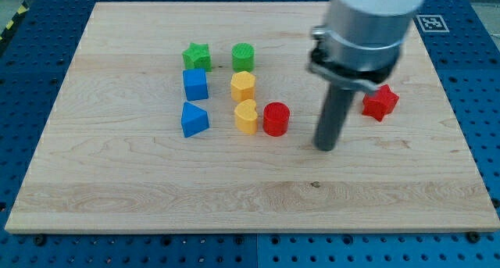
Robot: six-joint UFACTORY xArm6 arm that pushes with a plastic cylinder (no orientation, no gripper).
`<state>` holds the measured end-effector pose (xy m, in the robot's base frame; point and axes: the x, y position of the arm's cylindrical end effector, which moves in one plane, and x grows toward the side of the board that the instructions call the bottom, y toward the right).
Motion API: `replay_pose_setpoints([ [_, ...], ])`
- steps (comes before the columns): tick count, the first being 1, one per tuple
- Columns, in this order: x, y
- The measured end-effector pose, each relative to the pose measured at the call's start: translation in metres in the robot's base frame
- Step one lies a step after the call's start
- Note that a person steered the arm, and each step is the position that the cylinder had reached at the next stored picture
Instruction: Place the red circle parallel to the red star
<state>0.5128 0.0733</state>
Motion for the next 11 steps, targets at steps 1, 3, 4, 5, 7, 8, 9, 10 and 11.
replay_pose_setpoints([
  [1, -0.006, -0.05],
  [3, -0.029, -0.102],
  [4, -0.026, -0.082],
  [5, -0.021, -0.031],
  [7, -0.034, 0.006],
  [8, -0.044, -0.012],
  [9, -0.063, -0.015],
  [10, -0.065, -0.015],
  [11, -0.085, -0.027],
])
